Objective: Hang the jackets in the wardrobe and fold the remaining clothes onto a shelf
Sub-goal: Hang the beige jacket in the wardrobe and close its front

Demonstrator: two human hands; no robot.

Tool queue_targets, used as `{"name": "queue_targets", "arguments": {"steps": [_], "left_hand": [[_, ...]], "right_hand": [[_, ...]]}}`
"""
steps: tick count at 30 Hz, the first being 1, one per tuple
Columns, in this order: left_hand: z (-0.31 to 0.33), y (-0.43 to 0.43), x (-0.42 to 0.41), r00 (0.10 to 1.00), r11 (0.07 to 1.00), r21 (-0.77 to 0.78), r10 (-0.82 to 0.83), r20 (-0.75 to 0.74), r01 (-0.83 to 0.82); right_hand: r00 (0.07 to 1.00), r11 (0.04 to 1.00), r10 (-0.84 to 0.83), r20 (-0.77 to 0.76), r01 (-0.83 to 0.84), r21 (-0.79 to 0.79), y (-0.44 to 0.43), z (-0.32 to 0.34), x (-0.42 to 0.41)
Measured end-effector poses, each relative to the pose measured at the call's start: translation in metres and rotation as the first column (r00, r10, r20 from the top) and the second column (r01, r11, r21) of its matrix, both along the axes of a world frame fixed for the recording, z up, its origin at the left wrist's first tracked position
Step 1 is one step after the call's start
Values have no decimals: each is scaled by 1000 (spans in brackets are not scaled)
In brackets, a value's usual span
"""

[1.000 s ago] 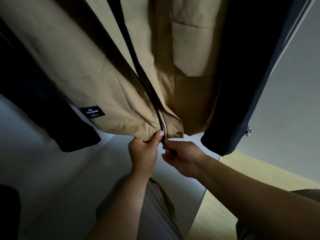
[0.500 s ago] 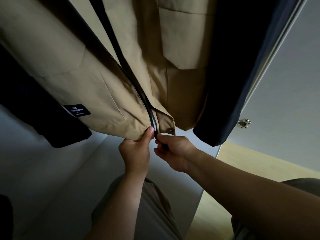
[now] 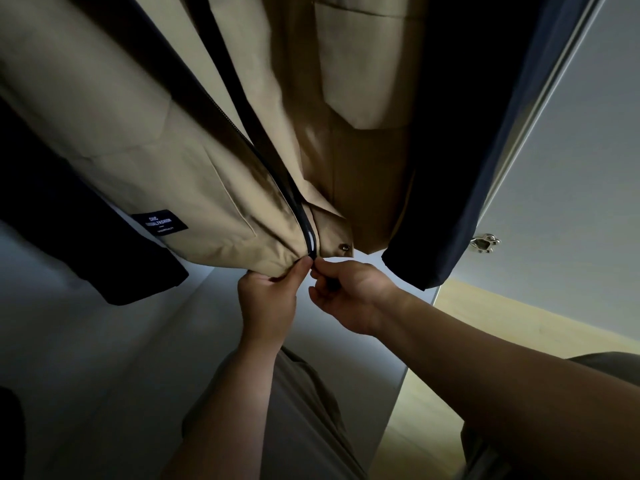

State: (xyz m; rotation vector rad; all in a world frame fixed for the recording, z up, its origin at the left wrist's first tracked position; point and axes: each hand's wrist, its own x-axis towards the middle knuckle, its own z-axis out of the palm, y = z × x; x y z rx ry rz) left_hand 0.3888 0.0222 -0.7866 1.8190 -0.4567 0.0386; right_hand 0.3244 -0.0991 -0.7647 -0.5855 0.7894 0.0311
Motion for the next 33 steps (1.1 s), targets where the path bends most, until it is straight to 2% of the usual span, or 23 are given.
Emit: {"name": "queue_targets", "arguments": {"steps": [4, 9, 12, 17, 20, 24, 27, 33], "left_hand": [[1, 5, 5, 998, 999, 27, -31, -59, 33], [5, 3, 4, 995, 993, 87, -78, -60, 83], [6, 2, 4, 995, 987, 132, -89, -41, 94], [4, 3, 2, 994, 970, 227, -95, 45, 83], [3, 1, 3, 995, 975, 212, -80, 56, 67], [-1, 1, 5, 994, 986, 148, -59, -89, 72], [-5, 5, 5, 988, 994, 97, -38, -153, 53], [-6, 9, 5, 989, 997, 67, -36, -142, 46]], "right_hand": [[1000, 999, 27, 6, -27, 35, -1, 2, -3], [1000, 996, 24, 19, -26, 90, -7, 6, -8], [999, 997, 28, 19, -29, 71, -10, 7, -11], [999, 999, 37, 27, -37, 0, -9, 5, -12], [998, 999, 34, 60, -32, -36, -7, 2, -10], [994, 994, 49, 99, -39, -103, -5, 0, -11], [994, 967, 83, 71, -63, -245, 1, -5, -13], [998, 907, 61, -14, -62, -417, 7, -5, -10]]}}
